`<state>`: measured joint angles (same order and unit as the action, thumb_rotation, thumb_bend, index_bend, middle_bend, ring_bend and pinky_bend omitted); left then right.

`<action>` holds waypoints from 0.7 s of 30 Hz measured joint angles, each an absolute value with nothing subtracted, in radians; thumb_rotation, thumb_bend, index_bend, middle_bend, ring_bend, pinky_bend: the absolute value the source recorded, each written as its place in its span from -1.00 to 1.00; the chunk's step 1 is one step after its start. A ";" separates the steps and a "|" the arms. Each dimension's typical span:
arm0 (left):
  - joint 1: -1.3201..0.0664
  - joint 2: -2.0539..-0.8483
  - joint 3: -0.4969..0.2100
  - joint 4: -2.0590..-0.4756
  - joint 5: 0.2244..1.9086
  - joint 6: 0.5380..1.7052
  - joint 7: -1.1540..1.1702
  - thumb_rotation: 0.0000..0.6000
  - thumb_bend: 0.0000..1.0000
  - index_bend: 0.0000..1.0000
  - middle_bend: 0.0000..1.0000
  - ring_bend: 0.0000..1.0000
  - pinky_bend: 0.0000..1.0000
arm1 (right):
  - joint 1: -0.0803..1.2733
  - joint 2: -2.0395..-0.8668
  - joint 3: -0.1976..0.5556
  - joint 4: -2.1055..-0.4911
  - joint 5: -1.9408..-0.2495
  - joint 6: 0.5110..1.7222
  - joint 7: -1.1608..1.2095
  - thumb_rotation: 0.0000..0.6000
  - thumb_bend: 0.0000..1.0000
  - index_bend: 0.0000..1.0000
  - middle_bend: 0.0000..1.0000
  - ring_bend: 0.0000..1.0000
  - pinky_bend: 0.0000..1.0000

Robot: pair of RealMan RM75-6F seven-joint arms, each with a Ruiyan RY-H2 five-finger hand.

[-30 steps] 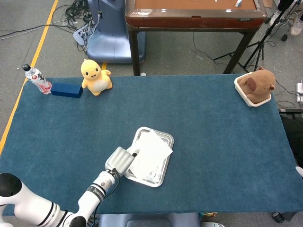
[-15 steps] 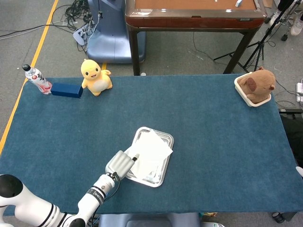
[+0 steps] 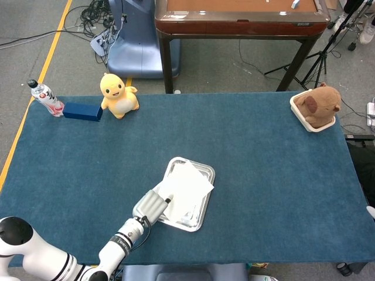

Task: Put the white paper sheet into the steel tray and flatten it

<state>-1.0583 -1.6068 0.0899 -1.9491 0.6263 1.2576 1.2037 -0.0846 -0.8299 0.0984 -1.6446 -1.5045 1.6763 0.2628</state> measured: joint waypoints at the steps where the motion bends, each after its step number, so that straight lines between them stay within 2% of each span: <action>1: -1.058 -1.609 0.091 -1.945 0.625 1.256 1.206 1.00 0.85 -0.71 1.00 0.64 0.72 | -0.085 -0.830 0.099 -1.644 -1.504 1.676 0.264 1.00 -1.00 -0.60 -0.40 -0.69 -0.33; 21: -1.043 -1.640 0.107 -1.911 0.607 1.248 1.233 1.00 0.85 -0.71 1.00 0.64 0.72 | -0.084 -0.830 0.099 -1.643 -1.503 1.674 0.264 1.00 -1.00 -0.60 -0.39 -0.69 -0.34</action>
<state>-1.0429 -1.6405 0.1071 -1.9114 0.6072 1.2485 1.2331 -0.0841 -0.8299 0.0986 -1.6432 -1.5030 1.6744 0.2642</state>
